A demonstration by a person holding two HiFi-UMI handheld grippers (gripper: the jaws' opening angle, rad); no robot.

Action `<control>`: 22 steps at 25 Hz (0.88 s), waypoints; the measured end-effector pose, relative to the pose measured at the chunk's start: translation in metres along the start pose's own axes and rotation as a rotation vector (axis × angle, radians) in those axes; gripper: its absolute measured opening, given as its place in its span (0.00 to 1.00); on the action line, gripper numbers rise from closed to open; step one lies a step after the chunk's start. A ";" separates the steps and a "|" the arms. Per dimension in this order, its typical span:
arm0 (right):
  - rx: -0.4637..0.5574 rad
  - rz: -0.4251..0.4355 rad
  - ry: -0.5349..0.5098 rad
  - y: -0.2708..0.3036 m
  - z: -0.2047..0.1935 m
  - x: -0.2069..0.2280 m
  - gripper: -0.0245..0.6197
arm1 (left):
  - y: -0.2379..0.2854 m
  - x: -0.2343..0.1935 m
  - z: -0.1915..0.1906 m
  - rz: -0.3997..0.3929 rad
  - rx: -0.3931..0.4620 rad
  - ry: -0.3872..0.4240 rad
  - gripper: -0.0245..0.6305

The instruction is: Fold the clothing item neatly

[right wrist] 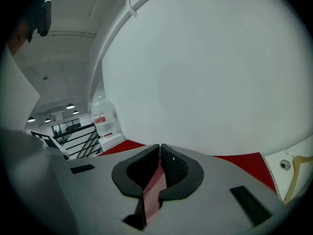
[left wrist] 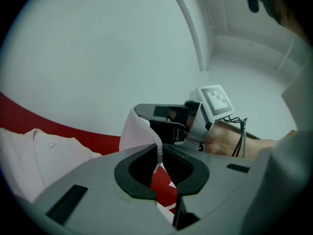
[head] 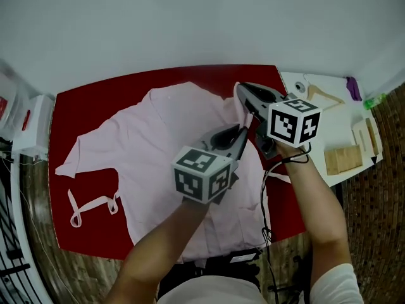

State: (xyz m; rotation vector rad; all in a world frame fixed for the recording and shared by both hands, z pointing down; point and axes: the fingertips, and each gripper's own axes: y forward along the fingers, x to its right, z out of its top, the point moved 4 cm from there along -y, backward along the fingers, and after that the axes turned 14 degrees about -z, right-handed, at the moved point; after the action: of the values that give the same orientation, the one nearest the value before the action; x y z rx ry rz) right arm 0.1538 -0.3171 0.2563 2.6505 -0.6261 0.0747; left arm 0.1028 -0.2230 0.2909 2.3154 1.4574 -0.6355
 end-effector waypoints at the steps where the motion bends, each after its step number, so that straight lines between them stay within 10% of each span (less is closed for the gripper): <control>1: -0.003 0.019 -0.011 0.004 0.000 -0.012 0.08 | -0.011 -0.003 0.000 0.015 0.016 -0.015 0.09; 13: -0.125 0.241 -0.262 0.059 -0.064 -0.155 0.08 | -0.119 -0.046 -0.057 0.173 0.147 -0.263 0.09; 22: -0.311 0.284 -0.310 0.083 -0.168 -0.188 0.08 | -0.143 -0.070 -0.135 0.259 0.058 -0.456 0.10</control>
State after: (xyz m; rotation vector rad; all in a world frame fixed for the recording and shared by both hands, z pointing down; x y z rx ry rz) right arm -0.0441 -0.2385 0.4140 2.2738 -1.0226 -0.3318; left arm -0.0267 -0.1486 0.4369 2.1572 0.9283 -1.0517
